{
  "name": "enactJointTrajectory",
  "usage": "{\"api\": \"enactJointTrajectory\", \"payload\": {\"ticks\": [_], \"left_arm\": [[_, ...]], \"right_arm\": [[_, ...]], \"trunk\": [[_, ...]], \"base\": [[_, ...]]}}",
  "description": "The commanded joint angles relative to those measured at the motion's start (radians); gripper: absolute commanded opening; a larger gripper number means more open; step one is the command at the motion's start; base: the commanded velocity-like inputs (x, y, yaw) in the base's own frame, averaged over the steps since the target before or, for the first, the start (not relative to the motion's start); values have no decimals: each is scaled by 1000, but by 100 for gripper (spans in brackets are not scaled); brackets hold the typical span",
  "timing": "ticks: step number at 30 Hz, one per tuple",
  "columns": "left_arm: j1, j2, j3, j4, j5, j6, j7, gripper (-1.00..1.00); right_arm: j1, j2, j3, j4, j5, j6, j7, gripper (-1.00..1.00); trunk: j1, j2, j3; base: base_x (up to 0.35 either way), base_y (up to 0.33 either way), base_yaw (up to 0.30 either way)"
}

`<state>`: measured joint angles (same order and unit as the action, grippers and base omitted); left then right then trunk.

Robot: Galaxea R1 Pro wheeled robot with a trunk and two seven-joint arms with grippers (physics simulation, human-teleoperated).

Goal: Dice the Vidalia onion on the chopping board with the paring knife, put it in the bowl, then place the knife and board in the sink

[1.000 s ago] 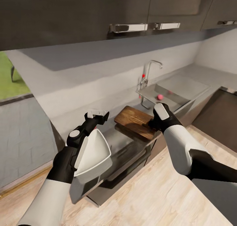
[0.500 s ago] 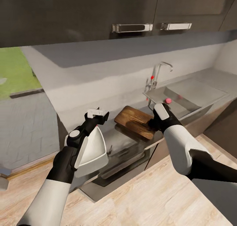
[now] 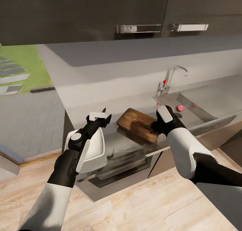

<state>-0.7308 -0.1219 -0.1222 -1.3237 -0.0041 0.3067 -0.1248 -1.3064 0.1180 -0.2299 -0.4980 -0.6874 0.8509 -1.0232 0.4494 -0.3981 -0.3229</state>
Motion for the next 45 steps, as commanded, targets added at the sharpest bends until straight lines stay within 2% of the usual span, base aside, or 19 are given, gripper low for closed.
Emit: {"api": "enactJointTrajectory", "payload": {"ticks": [1, 45], "left_arm": [[-1, -1, 1, -1, 0, 6, -4, 100], [-1, -4, 3, -9, 0, 8, -5, 100]], "right_arm": [[-1, 0, -3, -2, -9, 4, -9, -100], [-1, -1, -2, -2, -8, 4, -9, -100]], "trunk": [[1, -2, -2], [1, -2, -2]], "base": [[0, -315, 283], [0, -316, 283]]}}
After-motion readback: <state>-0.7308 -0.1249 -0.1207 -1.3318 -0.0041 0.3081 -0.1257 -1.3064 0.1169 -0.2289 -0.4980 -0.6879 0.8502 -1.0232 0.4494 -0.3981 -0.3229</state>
